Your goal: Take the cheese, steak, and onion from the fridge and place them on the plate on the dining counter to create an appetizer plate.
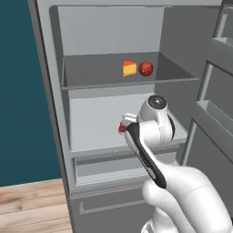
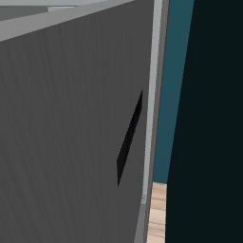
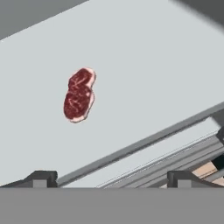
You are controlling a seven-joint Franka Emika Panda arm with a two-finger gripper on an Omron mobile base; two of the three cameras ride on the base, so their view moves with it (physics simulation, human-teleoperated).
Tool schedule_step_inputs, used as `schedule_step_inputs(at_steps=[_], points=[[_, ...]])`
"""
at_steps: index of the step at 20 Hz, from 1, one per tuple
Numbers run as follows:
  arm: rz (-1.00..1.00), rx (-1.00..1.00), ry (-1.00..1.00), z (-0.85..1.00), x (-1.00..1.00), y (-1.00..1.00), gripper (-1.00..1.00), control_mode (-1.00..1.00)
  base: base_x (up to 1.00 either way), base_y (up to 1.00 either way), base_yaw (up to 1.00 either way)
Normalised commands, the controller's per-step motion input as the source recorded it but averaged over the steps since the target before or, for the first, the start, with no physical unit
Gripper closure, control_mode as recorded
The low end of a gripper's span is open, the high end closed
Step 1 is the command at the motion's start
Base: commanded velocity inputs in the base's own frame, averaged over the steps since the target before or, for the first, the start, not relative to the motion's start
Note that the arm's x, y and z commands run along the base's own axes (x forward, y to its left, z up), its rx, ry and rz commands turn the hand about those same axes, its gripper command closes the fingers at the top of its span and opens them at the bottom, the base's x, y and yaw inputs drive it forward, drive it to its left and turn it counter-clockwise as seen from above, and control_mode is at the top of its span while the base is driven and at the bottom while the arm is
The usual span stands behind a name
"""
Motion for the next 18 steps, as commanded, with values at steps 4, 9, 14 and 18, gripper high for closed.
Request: schedule_step_inputs(at_steps=[4, 9, 14, 18], points=[[0.0, 0.0, 0.06, -0.22, 0.61, 0.17, -1.0, -1.0, 0.0, 0.0, 0.0], [0.0, 0.0, 0.06, -0.26, 0.48, 0.19, -1.0, -1.0, 0.0, 0.0, 0.0], [0.0, -0.01, 0.05, -0.32, 0.4, 0.16, -1.0, -1.0, 0.0, 0.0, 0.0], [-0.01, -0.01, 0.03, -0.3, 0.38, 0.1, -1.0, -1.0, 0.0, 0.0, 0.0]])
